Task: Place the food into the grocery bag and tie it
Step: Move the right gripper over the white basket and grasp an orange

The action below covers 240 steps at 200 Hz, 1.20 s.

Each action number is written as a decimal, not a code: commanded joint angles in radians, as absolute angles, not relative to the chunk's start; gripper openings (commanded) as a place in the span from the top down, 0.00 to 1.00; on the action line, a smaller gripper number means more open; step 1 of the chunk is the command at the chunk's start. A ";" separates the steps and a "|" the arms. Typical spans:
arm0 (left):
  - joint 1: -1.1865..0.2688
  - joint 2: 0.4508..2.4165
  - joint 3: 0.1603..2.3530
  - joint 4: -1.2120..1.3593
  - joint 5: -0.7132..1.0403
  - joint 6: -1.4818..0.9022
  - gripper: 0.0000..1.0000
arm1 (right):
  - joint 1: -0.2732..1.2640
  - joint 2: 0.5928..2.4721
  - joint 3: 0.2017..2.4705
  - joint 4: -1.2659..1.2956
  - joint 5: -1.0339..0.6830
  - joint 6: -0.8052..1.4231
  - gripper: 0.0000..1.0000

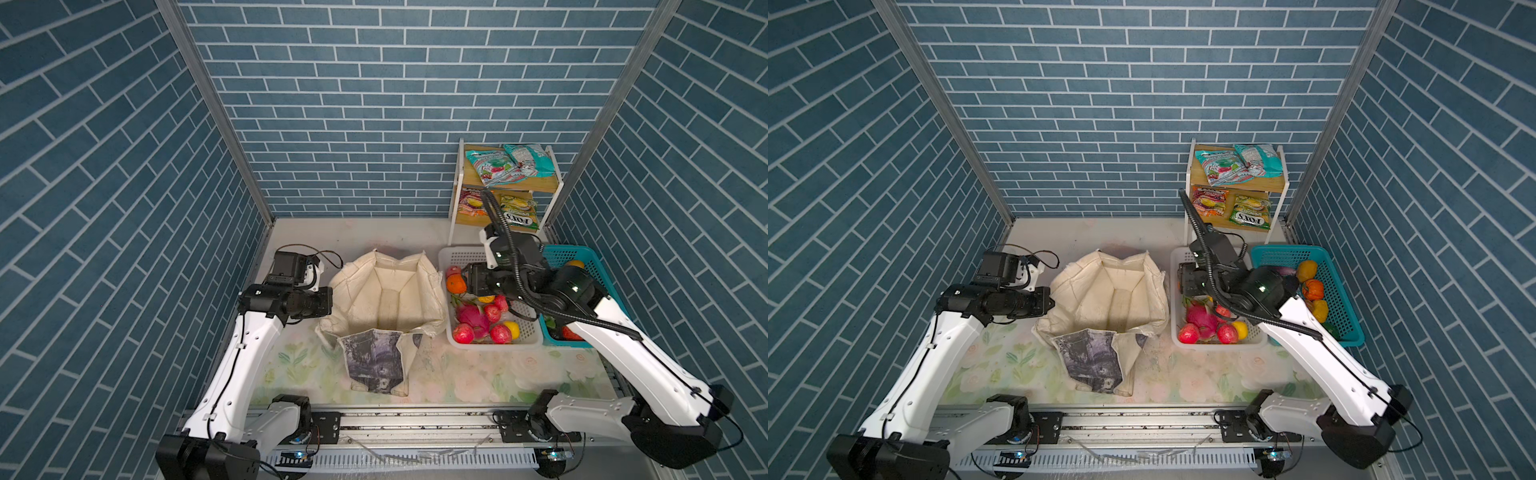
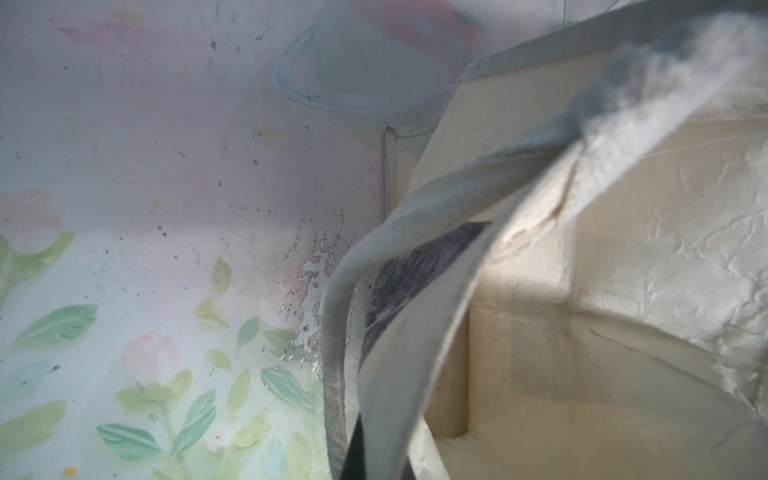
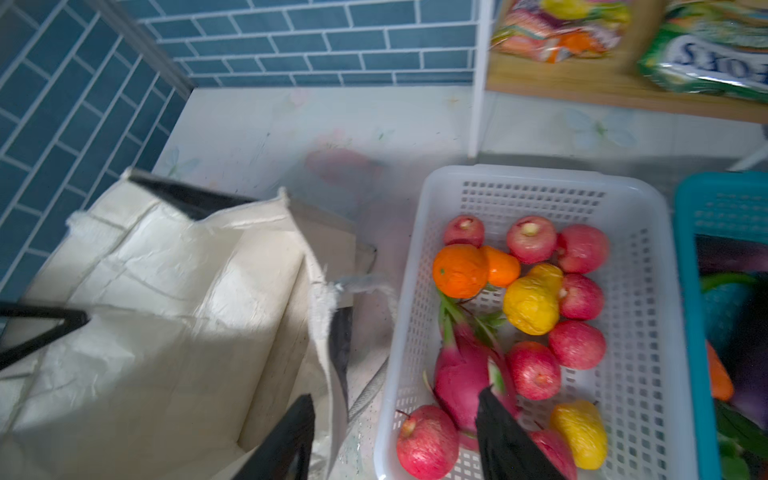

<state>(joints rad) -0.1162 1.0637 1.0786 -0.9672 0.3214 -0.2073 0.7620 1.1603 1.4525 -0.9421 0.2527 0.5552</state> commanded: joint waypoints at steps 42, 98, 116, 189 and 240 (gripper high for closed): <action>-0.110 1.033 1.084 -0.993 0.311 -0.204 1.00 | 0.606 1.099 1.187 -0.978 0.220 0.661 0.38; -0.110 1.022 1.063 -0.982 0.326 -0.222 1.00 | 0.562 1.226 1.137 -0.821 0.081 0.652 0.36; -0.110 1.013 1.057 -0.970 0.329 -0.224 1.00 | 0.549 1.273 1.157 -0.782 0.072 0.701 0.35; -0.110 0.973 0.985 -0.888 0.339 -0.209 1.00 | 0.513 1.421 1.186 -0.656 0.089 1.122 0.28; -0.110 0.957 0.935 -0.829 0.362 -0.204 1.00 | 0.489 1.510 1.208 -0.586 0.068 1.244 0.27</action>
<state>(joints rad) -0.1154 0.9676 0.9627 -0.8684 0.3416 -0.2184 0.5003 1.4658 1.1717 -0.6281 0.0746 1.1164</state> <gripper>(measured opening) 0.054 0.729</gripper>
